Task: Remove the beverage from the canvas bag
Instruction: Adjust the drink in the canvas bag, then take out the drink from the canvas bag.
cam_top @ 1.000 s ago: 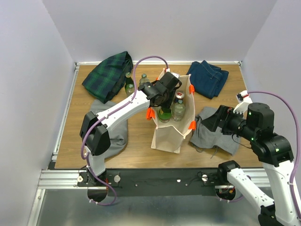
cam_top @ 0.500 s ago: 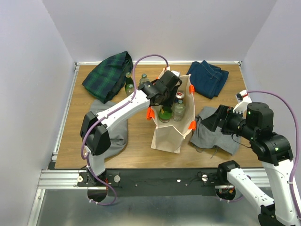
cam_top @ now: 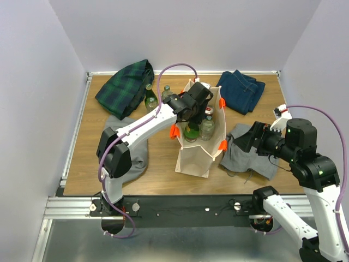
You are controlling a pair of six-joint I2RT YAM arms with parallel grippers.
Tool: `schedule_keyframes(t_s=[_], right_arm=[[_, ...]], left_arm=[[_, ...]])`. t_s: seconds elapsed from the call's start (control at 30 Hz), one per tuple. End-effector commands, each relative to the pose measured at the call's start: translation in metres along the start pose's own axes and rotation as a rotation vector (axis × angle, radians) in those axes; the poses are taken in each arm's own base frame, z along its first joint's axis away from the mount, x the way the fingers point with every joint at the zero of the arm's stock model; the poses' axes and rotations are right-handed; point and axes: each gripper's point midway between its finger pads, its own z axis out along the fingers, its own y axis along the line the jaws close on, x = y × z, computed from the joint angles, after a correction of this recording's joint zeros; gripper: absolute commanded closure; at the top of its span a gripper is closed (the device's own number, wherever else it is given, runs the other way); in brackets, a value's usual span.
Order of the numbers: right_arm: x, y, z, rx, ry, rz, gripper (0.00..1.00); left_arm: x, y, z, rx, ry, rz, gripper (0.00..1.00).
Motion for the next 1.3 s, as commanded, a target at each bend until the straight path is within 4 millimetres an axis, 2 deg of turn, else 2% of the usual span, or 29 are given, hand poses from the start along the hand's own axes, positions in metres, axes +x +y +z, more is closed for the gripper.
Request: schedule_keyframes(t_s=[0.0,0.17,0.6,0.93,1.07,1.23,1.27], right_arm=[[0.004,-0.008,0.003,0.031,0.010,-0.009,0.04],[0.004,-0.007,0.003,0.030,0.013,-0.011,0.04],[0.005,-0.007,0.003,0.027,0.012,-0.007,0.04],[0.005,-0.008,0.003,0.029,0.012,-0.005,0.04],[0.005,-0.007,0.003,0.027,0.012,-0.005,0.04],[0.005,-0.008,0.003,0.031,0.012,-0.005,0.04],[0.005,-0.008,0.003,0.031,0.012,-0.005,0.04]], left_arm=[[-0.015,0.000,0.001,-0.014,-0.039,-0.002,0.45],[-0.014,0.000,0.002,-0.015,-0.033,-0.001,0.49],[-0.005,0.011,-0.003,-0.057,-0.010,0.012,0.45],[-0.001,0.009,0.002,-0.052,0.003,0.014,0.45],[0.000,0.009,0.003,-0.049,0.006,0.019,0.53],[0.002,0.008,0.004,-0.048,0.013,0.018,0.55],[0.001,0.008,0.003,-0.047,0.011,0.017,0.60]])
